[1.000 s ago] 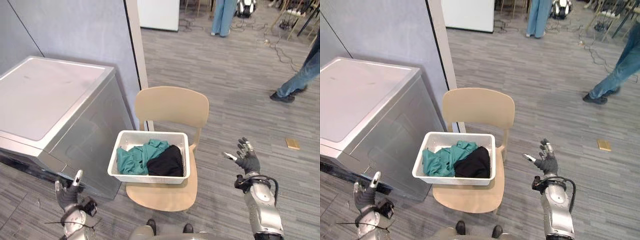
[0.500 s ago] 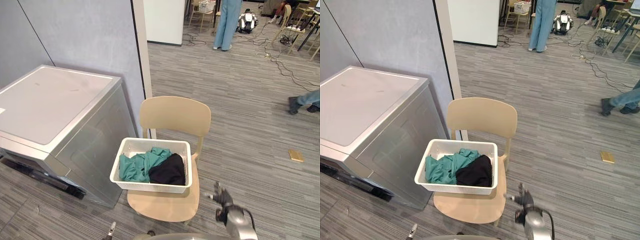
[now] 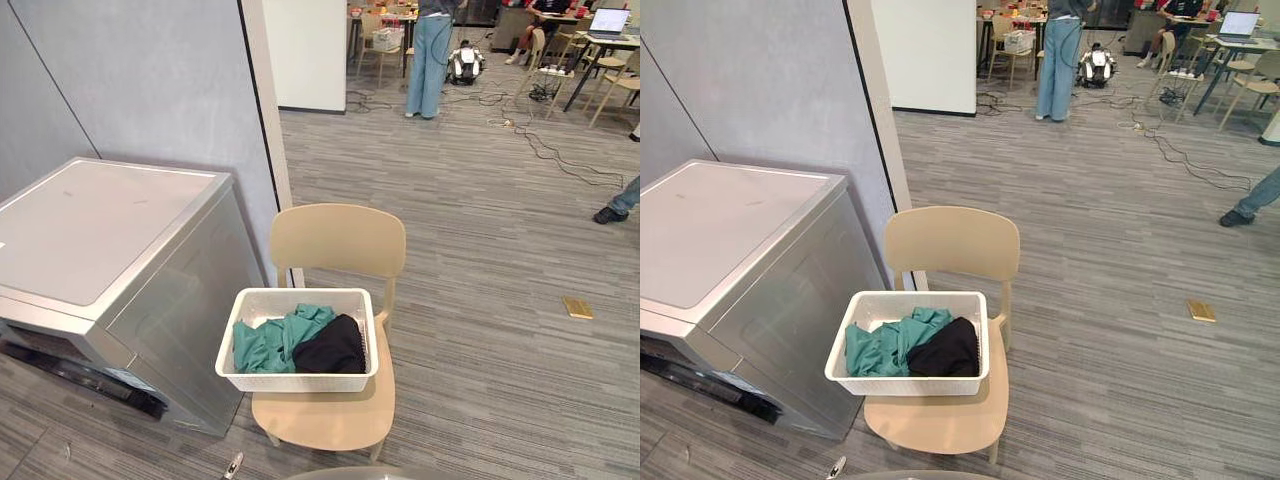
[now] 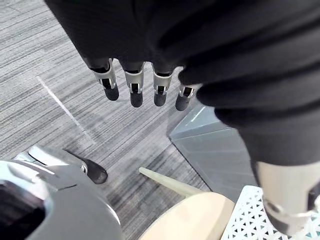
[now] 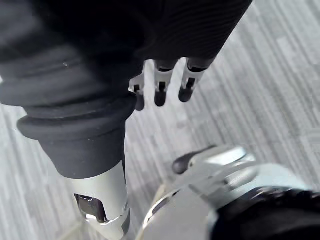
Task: Pick up the laundry basket with both hands and put the clothes into the washing machine.
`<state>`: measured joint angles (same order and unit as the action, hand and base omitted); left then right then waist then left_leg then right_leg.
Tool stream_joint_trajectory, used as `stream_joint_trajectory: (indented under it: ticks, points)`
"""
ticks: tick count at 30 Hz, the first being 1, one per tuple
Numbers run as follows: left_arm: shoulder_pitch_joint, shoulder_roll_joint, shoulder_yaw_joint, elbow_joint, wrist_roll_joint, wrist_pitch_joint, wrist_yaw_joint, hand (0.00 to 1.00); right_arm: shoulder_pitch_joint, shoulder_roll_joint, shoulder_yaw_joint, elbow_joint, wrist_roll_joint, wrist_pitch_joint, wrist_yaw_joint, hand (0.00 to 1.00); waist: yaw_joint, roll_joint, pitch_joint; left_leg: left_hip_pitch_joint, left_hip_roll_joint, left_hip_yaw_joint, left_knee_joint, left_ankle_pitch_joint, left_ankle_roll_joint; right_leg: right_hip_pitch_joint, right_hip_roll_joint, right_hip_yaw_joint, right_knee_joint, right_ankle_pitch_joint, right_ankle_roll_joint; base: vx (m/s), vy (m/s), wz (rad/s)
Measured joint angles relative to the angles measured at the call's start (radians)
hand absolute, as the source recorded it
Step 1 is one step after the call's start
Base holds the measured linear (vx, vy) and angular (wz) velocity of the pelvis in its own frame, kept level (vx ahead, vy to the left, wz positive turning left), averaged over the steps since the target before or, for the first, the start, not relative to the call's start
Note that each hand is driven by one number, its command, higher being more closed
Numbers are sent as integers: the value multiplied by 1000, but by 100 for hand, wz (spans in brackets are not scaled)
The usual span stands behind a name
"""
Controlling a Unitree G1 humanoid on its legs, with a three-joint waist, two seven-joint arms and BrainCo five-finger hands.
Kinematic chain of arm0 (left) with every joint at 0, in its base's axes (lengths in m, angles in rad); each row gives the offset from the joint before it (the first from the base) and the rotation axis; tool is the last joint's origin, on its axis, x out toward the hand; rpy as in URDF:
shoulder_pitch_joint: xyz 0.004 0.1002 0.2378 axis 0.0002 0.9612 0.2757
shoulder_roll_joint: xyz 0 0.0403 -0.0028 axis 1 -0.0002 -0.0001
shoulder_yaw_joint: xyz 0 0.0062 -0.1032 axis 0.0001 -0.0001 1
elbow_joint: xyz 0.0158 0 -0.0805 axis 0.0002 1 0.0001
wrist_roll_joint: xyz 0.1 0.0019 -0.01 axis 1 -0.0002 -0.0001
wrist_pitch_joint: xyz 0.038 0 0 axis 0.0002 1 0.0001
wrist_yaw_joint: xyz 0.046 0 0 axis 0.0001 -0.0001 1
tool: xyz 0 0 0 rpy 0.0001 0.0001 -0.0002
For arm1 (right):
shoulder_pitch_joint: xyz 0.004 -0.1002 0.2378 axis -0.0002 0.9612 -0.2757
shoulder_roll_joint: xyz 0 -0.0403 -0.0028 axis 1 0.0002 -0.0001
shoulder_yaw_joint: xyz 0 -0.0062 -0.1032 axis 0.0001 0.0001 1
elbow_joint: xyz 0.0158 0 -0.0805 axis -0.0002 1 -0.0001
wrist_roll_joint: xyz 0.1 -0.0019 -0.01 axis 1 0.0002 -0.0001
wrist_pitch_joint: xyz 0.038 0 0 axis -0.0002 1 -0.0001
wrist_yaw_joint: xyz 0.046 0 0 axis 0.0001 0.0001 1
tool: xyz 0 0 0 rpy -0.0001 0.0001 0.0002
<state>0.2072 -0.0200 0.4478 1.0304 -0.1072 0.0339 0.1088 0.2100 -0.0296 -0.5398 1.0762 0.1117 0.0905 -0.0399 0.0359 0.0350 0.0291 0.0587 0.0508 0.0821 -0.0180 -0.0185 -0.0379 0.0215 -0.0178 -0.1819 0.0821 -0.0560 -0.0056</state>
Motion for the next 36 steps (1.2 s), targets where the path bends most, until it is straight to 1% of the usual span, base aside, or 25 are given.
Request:
stream_joint_trajectory:
  ticks: [3, 4, 6, 8, 9, 10, 11, 12, 13, 15, 16, 17, 18, 19, 20, 21, 22, 23, 26, 30, 31, 33, 34, 35, 36]
  points:
    - [-13, -11, 37, -11, -20, -1, 4, 0, -10, 12, 1, -14, 5, -3, -4, 0, -17, 0, 28, -53, 0, -8, 73, -20, -15, -54, -15, -9, 100, -50, 0, -1, -20, 10]
    - [-17, -16, 38, -22, -35, -1, 4, 0, -9, 15, 11, -34, 4, -3, -5, 0, -21, -10, 42, -75, 0, -19, 119, -41, -16, -63, -20, -16, 128, -67, -3, -29, -25, 30]
    - [-14, -41, 63, -58, -63, -5, 3, 0, -10, 11, 31, -72, 3, -3, -5, 0, -13, 0, 75, -119, 7, -42, 238, -97, -47, -78, -23, -23, 183, -106, -3, -31, -27, 17]
    - [-14, -45, 108, -63, -80, -10, 3, 0, -22, 6, 67, -88, 2, -4, -8, 0, -8, -7, 76, -154, 4, -42, 324, -101, -58, -107, -42, -22, 229, -122, -30, 58, -13, -4]
    - [-17, -51, 130, -73, -84, -10, 3, 0, -29, 1, 79, -90, -2, -4, -10, 0, -2, -14, 82, -198, 6, -35, 433, -117, -40, -117, -57, -21, 247, -124, -31, 72, 5, -12]
    - [-17, -56, 144, -77, -90, -10, 3, 0, -37, 0, 89, -99, -1, -5, -15, 0, 5, -15, 84, -237, 28, -17, 557, -131, -21, -115, -63, -18, 253, -123, -30, 56, 26, -15]
    - [-12, -58, 155, -77, -100, -9, 3, 0, -39, 2, 99, -114, -1, -5, -24, 0, 7, -18, 82, -249, 69, 7, 655, -133, -18, -105, -72, -12, 253, -124, -29, 76, 49, -11]
    - [-10, -58, 157, -76, -104, -9, 4, 0, -44, 1, 108, -123, -1, -7, -25, 0, 5, -19, 82, -243, 108, 9, 684, -133, -18, -100, -85, -11, 251, -123, -25, 85, 74, -5]
    - [-12, -58, 157, -76, -106, -9, 4, 0, -50, 1, 107, -123, -1, -7, -25, 0, 5, -19, 82, -237, 128, 8, 684, -132, -18, -99, -90, -9, 251, -121, -21, 96, 129, 3]
    - [-13, -58, 165, -73, -111, -10, 5, 0, -69, 3, 102, -118, 0, -6, -24, 0, 4, -20, 81, -200, 206, -2, 612, -126, -16, -101, -117, -9, 245, -113, 2, 79, 207, 13]
    - [-13, -58, 169, -70, -114, -10, 6, 0, -70, 4, 96, -117, 0, -6, -24, 0, 3, -21, 81, -187, 220, -1, 577, -125, -16, -102, -129, -11, 245, -112, 16, 43, 277, 31]
    - [-13, -58, 175, -64, -117, -10, 7, 0, -69, 6, 72, -110, 0, -5, -23, 0, 1, -22, 80, -161, 241, -1, 499, -122, -14, -103, -160, -19, 248, -112, 46, 41, 422, 49]
    - [-13, -58, 175, -54, -117, -10, 7, 0, -69, 5, 42, -92, 0, -4, -24, 0, -5, -18, 78, -136, 247, -2, 399, -44, 18, -102, -190, -32, 253, -113, 83, 43, 448, 56]
    - [-12, -65, 172, -46, -117, -10, 8, 0, -69, -2, 25, -78, 0, -4, -24, 0, -14, -11, 74, -119, 244, -15, 348, 17, 4, -104, -198, -36, 257, -114, 103, 37, 474, 55]
    - [-9, -54, 166, -38, -115, -9, 10, 0, -77, -5, 17, -49, 0, 1, -24, 0, -21, -18, 62, -100, 194, -45, 301, -5, -51, -113, -227, -28, 258, -118, 130, 20, 313, 46]
    - [-9, -43, 155, -38, -115, -9, 14, 0, -80, 1, 14, -34, 1, 2, -21, 0, -24, -29, 61, -103, 174, -55, 289, -13, -62, -114, -237, -13, 256, -117, 130, 6, 373, 66]
    - [-18, -19, 121, -39, -115, -10, 24, 0, -81, 15, -17, -15, 1, 3, -22, 0, -29, -46, 62, -110, 143, -58, 284, -45, -108, -113, -262, 3, 249, -109, 140, -18, 358, 55]
    - [-18, -15, 104, -39, -115, -10, 25, 0, -88, 14, -32, 1, 0, 3, -23, 0, -26, -52, 58, -111, 139, -57, 291, -74, -139, -103, -268, 2, 241, -99, 155, -26, 337, 42]
    - [-18, 6, 64, -38, -115, -10, 23, 0, -89, 26, -63, 1, -1, 3, -23, 0, -23, -51, 58, -121, 128, -56, 342, -158, -137, -71, -283, -9, 196, -67, 205, -70, 236, 6]
    - [-20, 21, 22, -38, -92, -12, 22, 0, -94, 33, -63, -2, 5, 3, -23, 0, -23, -53, 50, -158, 93, -50, 404, -219, -110, -61, -314, 6, 115, -2, 223, -129, 165, -12]
    - [-21, 25, 15, -37, -85, -12, 22, 0, -96, 34, -61, -3, 6, 3, -23, 0, -23, -53, 50, -165, 85, -48, 411, -223, -103, -62, -320, 11, 100, 11, 221, -155, 182, -21]
    - [-31, 36, 10, -16, -75, -15, 21, 0, -98, 32, -38, -13, 6, 4, -23, 0, -21, -64, 37, -210, 62, -14, 453, -242, -76, -87, -339, 29, 48, 57, 170, -145, 201, -30]
    - [-33, 41, 2, -7, -73, -16, 21, 0, -98, 33, -29, -22, 6, 5, -23, 0, -21, -58, 29, -220, 61, -2, 462, -250, -71, -96, -340, 36, 36, 73, 147, -116, 209, -44]
    - [-34, 43, -15, 4, -69, -16, 22, 0, -102, 31, -2, -46, 5, 5, -22, 0, -21, -57, 26, -236, 65, 20, 477, -264, -61, -112, -335, 46, 11, 103, 77, -102, 187, -66]
    - [-34, 47, -21, 4, -61, -16, 21, 0, -116, 33, 16, -49, 4, 5, -22, 0, -21, -63, 23, -239, 73, 58, 470, -271, -51, -129, -321, 45, -18, 153, -27, -107, 180, -76]
